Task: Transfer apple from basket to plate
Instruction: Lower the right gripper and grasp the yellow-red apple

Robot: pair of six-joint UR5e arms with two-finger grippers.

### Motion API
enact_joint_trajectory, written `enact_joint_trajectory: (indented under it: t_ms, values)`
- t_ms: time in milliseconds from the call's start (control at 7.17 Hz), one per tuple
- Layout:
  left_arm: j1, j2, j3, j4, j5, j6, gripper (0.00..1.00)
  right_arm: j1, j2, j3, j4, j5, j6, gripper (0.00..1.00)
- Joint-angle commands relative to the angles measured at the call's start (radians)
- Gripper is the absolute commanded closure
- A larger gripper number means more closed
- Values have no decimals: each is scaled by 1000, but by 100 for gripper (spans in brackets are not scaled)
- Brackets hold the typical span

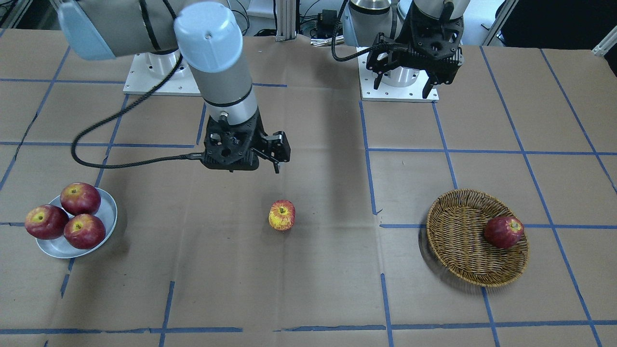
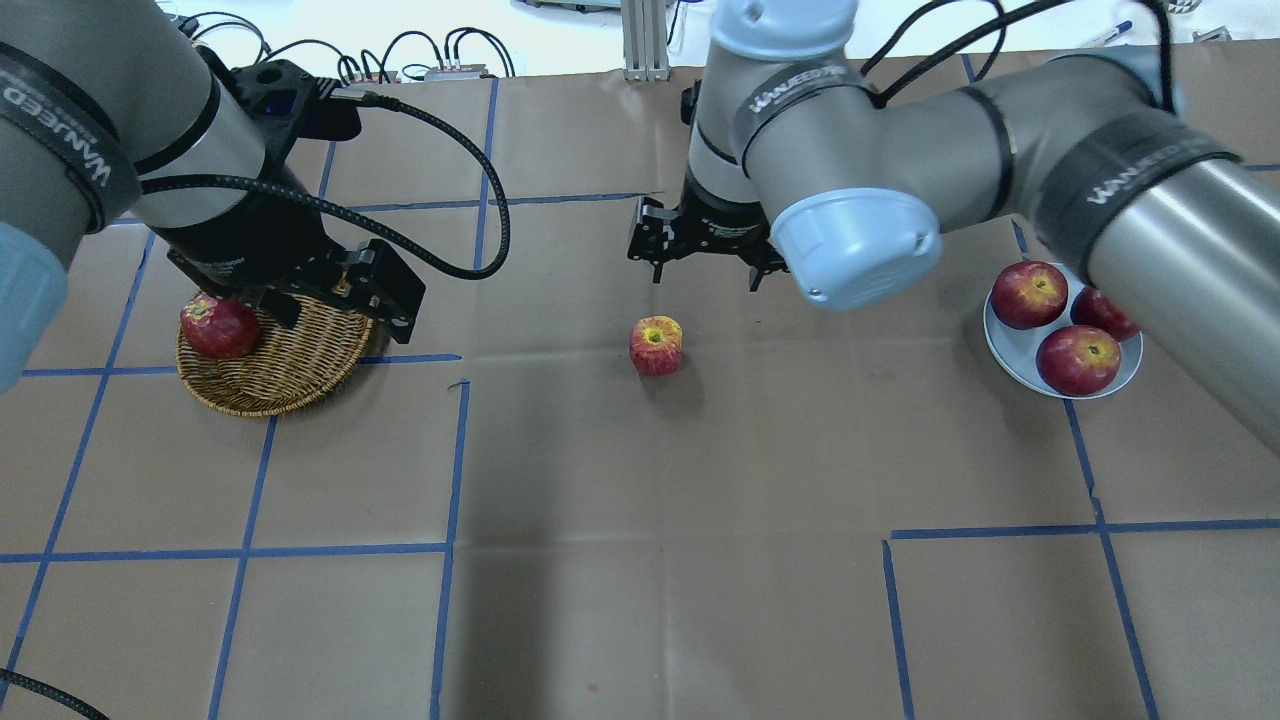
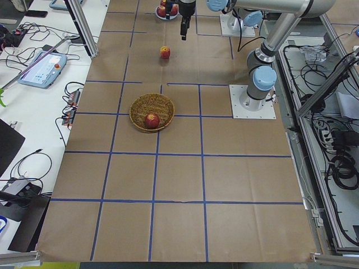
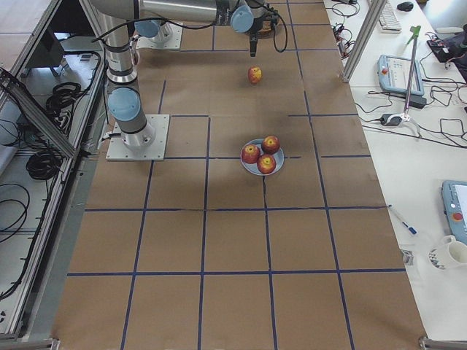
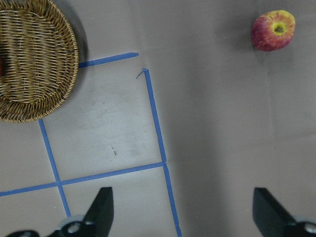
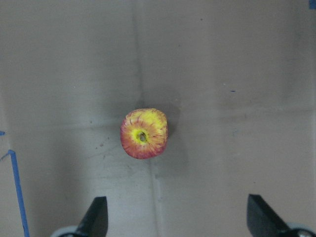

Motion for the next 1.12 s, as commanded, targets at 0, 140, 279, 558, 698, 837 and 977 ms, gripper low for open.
enact_joint_trajectory:
  t_ms: [0,140,279,558,698,837,977]
  values:
    - [2,1,1,0,-4,3,1,44,125,8,-135,-48,59,0]
    - [2,1,1,0,-3,3,1,60,170,8,-149,-84,60,0]
    - [2,-1,-1,0,-3,3,1,77,217,8,-211,-89,61,0]
    - [2,-1,-1,0,-4,3,1,91,274,9,-279,-90,63,0]
    - [2,-2,-4,0,-7,3,1,91,296,11,-282,-90,63,0]
    - [2,-1,-5,0,-7,3,1,91,310,11,-282,-92,63,0]
    - [2,-1,-4,0,-7,3,1,91,311,15,-281,-93,61,0]
